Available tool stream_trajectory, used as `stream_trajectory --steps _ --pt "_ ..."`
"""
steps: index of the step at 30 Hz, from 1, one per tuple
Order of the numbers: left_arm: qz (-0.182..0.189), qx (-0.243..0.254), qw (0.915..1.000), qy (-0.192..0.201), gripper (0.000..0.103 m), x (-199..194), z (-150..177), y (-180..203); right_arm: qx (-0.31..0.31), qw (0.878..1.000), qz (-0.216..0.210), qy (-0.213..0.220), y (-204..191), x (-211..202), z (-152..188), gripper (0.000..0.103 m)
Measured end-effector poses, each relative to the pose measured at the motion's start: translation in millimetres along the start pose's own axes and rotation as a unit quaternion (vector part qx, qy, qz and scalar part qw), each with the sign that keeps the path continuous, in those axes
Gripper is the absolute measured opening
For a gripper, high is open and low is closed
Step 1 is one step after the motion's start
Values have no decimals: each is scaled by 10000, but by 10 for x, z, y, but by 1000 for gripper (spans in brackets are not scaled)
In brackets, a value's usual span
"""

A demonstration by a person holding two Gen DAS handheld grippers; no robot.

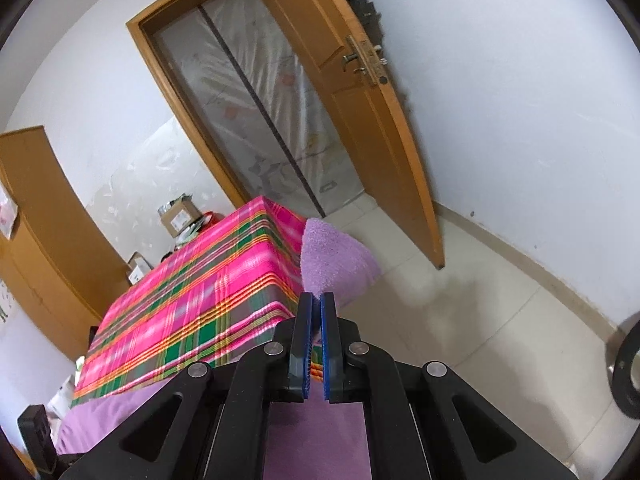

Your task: Fold clothes

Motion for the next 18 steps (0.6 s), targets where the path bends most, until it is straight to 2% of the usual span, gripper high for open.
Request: stream_trajectory --steps 6,18 --pt "-26 25 10000 -16 19 21 13 17 250 9997 39 -46 188 -16 125 4" --pt "-48 41 10000 -22 19 17 41 13 1026 9935 266 -427 676 193 592 4"
Point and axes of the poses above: each gripper's, at about its wrist camera, not at the fingertips, and x roughly the way its jaws point, y to its right, z to its underside, the point moved 8 cm from there along x, roughly the way its jaws point, and after that the axes turned 4 degrees about z, right-handed, at the moved point
